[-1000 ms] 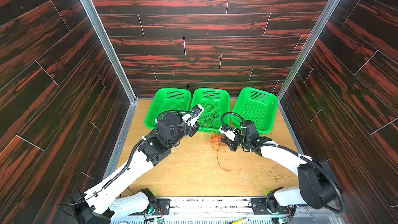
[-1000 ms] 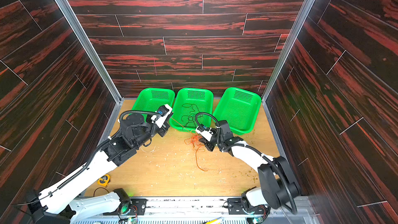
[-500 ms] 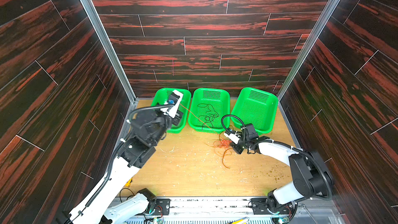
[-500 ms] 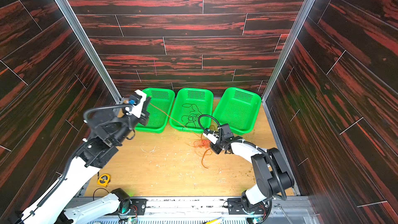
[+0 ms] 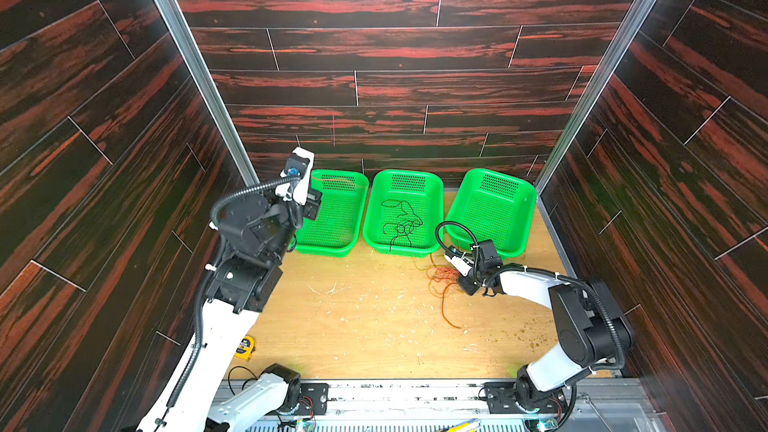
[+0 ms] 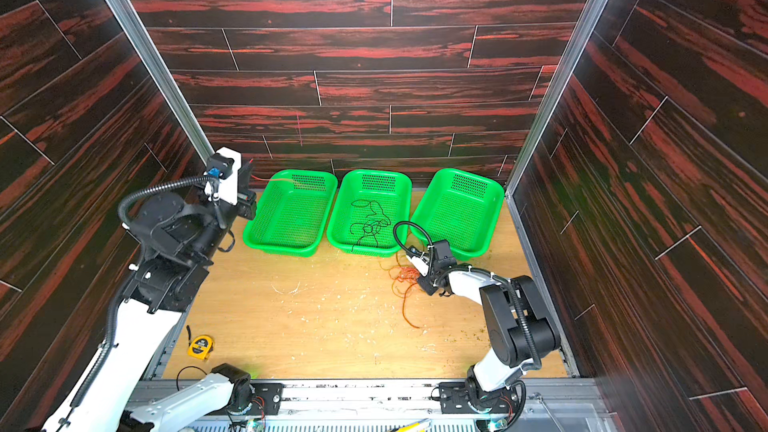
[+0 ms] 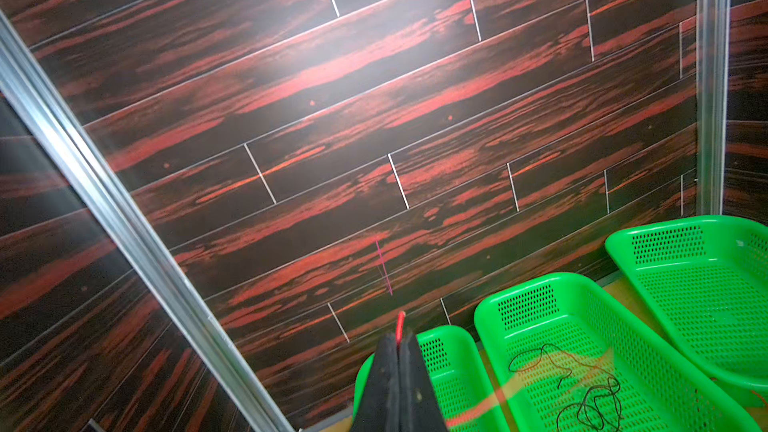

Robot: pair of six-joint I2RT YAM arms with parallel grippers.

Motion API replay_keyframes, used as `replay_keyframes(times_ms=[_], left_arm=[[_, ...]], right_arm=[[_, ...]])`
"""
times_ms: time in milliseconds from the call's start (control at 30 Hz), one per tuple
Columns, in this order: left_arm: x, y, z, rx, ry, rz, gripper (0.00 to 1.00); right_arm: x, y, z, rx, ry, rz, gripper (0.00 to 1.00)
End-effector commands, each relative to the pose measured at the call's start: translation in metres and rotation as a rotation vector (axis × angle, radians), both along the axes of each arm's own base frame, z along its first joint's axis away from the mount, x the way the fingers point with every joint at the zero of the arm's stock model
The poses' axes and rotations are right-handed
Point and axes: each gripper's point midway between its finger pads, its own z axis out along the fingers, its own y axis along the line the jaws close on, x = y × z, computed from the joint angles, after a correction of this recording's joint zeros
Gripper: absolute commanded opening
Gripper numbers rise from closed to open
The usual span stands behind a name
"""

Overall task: Untangle the cables
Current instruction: 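Swing the left gripper holding the red wire over the leftmost basket, then open the left gripper to drop the red wire into the leftmost basket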

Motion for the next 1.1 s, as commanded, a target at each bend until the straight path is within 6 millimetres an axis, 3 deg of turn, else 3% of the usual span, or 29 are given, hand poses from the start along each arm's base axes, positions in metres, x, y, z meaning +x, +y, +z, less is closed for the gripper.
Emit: replay_keyframes(times_ms=[0,333,633,867,1067], left_arm=[[0.000,0.005,0.020,-0.004,-0.034,-0.012,0.00],[0.017,-0.025,-0.001,-0.024,0.057,-0.166,0.00],[0.048,-0.034,-0.008,-0.018,0.062,-0.163,0.00],[0.079,-0.029,-0.014,0.065,0.070,-0.081,0.00],[0.118,-0.014,-0.034,0.184,0.105,0.023,0.00]], right_arm=[[-0.019,-0.024,-0.027,-0.086,0.091,-0.028,0.00],[-0.016,0.009,0.018,0.093,0.021,0.039,0.00],[-0.038,0.036,0.031,0.094,0.043,0.137,0.00],[-0.055,0.053,0.035,0.124,0.075,0.213,0.00],[-0.060,0.068,0.036,0.141,0.113,0.273,0.00]])
